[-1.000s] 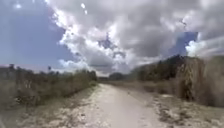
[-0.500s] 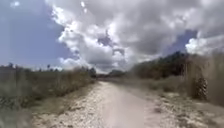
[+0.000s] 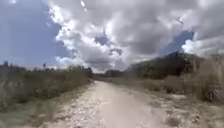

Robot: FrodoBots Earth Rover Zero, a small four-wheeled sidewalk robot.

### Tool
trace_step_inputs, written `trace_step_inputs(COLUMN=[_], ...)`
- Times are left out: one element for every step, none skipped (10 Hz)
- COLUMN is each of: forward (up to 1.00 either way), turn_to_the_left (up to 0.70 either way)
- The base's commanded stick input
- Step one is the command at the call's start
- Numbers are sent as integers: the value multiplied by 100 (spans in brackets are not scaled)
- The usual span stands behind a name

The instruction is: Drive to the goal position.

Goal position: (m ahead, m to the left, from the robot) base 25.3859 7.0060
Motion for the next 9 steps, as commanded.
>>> trace_step_inputs(forward=[85, 85, 85, 85, 85, 85, 85, 85, 85], turn_to_the_left=[0, 0, 0, 0, 0, 0, 0, 0, 0])
